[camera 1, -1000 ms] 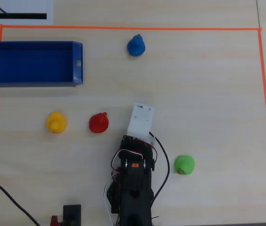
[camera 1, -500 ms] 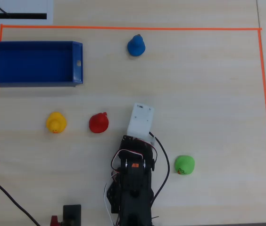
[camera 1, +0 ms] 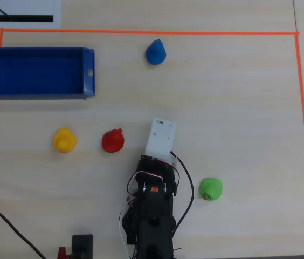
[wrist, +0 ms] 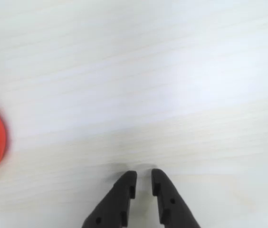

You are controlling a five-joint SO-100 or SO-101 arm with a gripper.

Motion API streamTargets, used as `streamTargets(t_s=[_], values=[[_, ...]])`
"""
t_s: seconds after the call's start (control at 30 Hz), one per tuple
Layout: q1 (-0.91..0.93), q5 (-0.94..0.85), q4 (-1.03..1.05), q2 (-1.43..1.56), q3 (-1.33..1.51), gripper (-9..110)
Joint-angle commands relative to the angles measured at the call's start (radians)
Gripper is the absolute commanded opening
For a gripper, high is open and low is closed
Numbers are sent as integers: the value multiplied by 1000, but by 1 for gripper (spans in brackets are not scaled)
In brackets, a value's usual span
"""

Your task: Grasp red duck and put it into box.

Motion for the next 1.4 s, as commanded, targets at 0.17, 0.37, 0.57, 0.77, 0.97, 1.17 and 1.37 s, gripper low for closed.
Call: streamTargets(t_s=[0.17,0.37,0.57,0.77,0.97,1.17,1.37], values=[[2,-23,23,-6,-6,1],[103,-97,-95,-245,-163,22],[72,-17,-64,-557,-598,29],[-160,209,94,-741,-864,32],[-348,419,34,-842,-841,35],[-394,456,-114,-887,-703,37],[-373,439,-252,-920,-595,37]])
